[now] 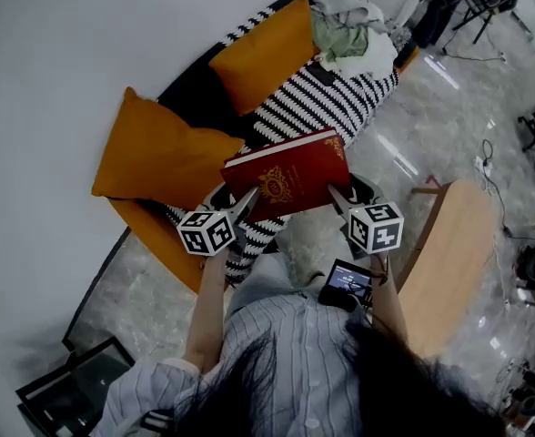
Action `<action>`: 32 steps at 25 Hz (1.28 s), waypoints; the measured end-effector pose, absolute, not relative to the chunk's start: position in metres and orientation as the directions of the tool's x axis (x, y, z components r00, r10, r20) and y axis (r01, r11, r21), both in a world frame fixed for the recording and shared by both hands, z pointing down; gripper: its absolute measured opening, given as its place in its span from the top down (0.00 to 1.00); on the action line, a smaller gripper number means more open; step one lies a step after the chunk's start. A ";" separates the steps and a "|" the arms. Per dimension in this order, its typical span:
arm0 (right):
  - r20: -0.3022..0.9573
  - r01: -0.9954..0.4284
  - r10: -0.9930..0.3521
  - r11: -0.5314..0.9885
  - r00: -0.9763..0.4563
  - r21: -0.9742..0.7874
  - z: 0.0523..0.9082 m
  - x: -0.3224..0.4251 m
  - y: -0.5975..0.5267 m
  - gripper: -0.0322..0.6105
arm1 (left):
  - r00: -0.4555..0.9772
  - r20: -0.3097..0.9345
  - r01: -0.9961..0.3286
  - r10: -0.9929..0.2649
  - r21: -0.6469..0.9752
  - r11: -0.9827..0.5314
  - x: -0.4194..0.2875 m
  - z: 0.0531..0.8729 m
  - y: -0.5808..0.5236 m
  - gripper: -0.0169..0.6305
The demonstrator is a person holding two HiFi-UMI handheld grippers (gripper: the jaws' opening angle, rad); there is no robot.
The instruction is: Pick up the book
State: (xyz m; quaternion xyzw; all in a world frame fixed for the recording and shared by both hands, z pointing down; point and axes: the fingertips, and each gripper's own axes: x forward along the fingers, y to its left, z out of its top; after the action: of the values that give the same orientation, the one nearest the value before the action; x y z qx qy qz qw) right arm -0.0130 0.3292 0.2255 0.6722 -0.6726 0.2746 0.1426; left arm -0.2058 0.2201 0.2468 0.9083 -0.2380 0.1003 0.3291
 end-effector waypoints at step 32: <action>0.455 -0.966 -0.884 -0.013 -0.110 -0.258 0.203 -0.019 0.568 0.59 | 0.833 0.332 -0.552 -0.442 0.461 -0.695 -0.217 0.205 0.465 0.50</action>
State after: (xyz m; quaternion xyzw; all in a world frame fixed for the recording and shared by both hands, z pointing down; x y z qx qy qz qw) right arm -0.0193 0.5680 0.2029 0.6624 -0.6981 0.2599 0.0794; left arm -0.2174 0.4647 0.2046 0.9153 -0.2714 0.0981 0.2809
